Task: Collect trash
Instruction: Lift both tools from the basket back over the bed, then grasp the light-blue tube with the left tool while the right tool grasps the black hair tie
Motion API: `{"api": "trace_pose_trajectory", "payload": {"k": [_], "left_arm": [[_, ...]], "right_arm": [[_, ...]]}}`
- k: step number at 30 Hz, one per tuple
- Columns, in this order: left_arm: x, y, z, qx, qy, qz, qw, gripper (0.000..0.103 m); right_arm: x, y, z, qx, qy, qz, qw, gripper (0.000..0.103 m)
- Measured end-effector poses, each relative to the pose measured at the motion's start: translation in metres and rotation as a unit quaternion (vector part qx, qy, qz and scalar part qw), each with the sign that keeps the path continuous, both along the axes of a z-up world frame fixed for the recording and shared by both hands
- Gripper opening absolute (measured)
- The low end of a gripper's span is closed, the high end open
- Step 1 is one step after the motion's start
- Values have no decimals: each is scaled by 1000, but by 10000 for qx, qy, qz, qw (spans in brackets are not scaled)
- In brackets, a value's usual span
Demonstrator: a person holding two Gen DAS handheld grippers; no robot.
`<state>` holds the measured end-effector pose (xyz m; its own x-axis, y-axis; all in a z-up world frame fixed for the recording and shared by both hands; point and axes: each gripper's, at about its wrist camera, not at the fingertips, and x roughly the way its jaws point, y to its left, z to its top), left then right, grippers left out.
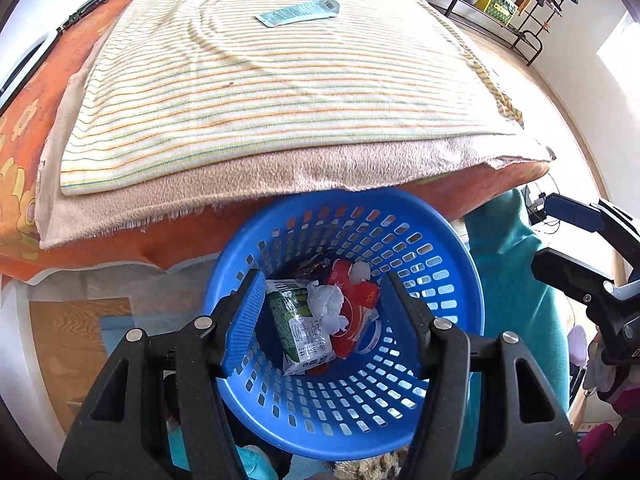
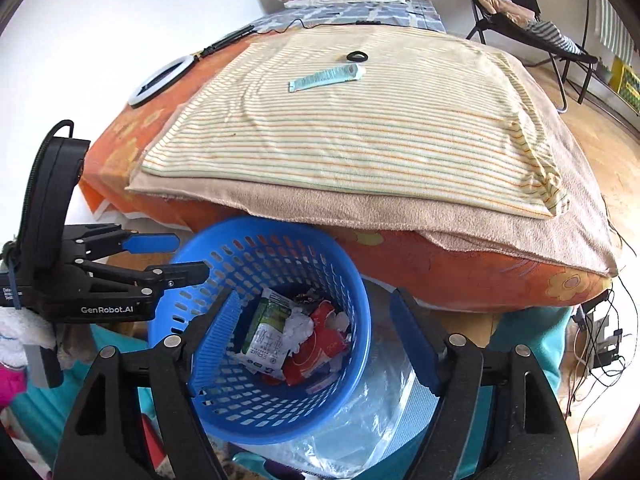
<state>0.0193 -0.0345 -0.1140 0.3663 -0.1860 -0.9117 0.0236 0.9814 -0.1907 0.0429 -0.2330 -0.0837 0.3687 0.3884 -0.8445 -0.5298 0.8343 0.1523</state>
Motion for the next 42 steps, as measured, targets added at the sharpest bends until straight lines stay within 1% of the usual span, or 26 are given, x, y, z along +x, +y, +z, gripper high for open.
{"api": "trace_pose_trajectory", "payload": {"k": [5,9,14,20,22,25,30,32,36,39,42], "left_arm": [[19,9,17,-220,-128,95,9996,62],[45,15,36,-229,-360,47,9991,62],[90,16,55,-293,-606,-152,9976,62],[147,16,63,-333,-854,-316,9953,62],[167,16,63,-294,-900,-352,9949,62],[199,17,59,-343,-902,-371,9946,62],[246,18,46,-394,-846,-448,9946,62],[260,19,39,-351,-809,-466,9950,62],[279,23,25,-413,-649,-490,9958,62],[283,24,15,-472,-503,-519,9963,62],[279,18,8,-334,-435,-718,9959,62]], "right_arm": [[11,0,16,84,-170,29,9998,79],[28,-6,25,210,-260,-69,9994,79],[53,-14,28,341,-300,-286,9986,79],[80,-28,26,424,-309,-573,9970,79],[89,-33,25,467,-289,-627,9965,79],[104,-40,25,516,-292,-693,9958,79],[129,-46,25,539,-336,-750,9952,79],[139,-47,23,558,-339,-779,9948,79],[154,-48,17,591,-301,-792,9946,79],[164,-47,12,579,-258,-791,9948,79],[173,-44,9,612,-230,-768,9949,79]]}}
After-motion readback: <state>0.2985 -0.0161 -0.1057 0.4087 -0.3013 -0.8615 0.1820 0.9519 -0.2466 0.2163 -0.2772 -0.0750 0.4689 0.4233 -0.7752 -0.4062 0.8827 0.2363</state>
